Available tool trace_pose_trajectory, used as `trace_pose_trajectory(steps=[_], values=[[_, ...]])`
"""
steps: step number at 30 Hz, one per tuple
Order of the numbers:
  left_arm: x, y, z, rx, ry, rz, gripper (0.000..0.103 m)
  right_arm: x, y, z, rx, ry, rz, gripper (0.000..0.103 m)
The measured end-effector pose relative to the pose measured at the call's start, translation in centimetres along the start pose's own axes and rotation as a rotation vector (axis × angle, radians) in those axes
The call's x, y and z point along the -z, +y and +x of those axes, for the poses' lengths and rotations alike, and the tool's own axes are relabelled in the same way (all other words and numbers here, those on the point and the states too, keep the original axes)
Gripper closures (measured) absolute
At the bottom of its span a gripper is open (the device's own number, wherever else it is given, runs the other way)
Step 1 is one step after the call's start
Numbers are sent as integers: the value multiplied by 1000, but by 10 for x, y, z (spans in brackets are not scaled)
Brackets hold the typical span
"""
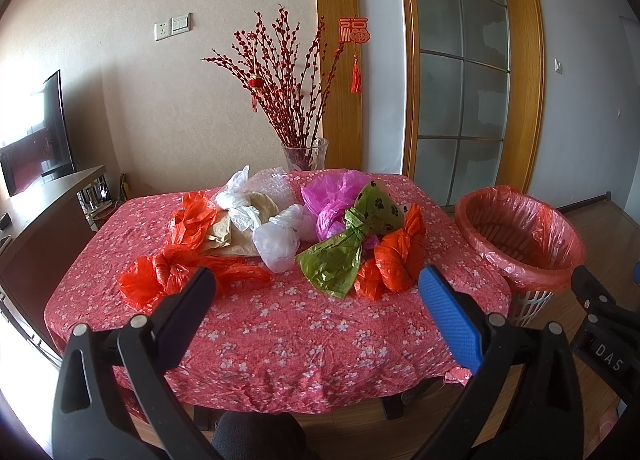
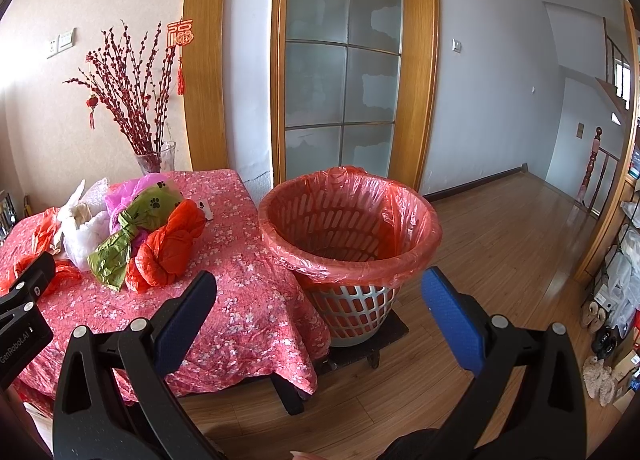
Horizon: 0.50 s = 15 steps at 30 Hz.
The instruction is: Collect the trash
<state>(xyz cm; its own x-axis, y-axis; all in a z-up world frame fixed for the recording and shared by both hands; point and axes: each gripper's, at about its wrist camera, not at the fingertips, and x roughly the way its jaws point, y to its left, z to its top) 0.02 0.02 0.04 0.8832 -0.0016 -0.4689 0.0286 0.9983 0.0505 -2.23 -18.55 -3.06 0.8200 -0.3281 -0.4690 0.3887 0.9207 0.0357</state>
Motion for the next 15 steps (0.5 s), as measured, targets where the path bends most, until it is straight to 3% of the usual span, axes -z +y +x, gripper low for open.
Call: trace_pose_trajectory(steps=[15], values=[[7,-2,1,-7,4,0,4,0,1,1,-7,1,-6,2]])
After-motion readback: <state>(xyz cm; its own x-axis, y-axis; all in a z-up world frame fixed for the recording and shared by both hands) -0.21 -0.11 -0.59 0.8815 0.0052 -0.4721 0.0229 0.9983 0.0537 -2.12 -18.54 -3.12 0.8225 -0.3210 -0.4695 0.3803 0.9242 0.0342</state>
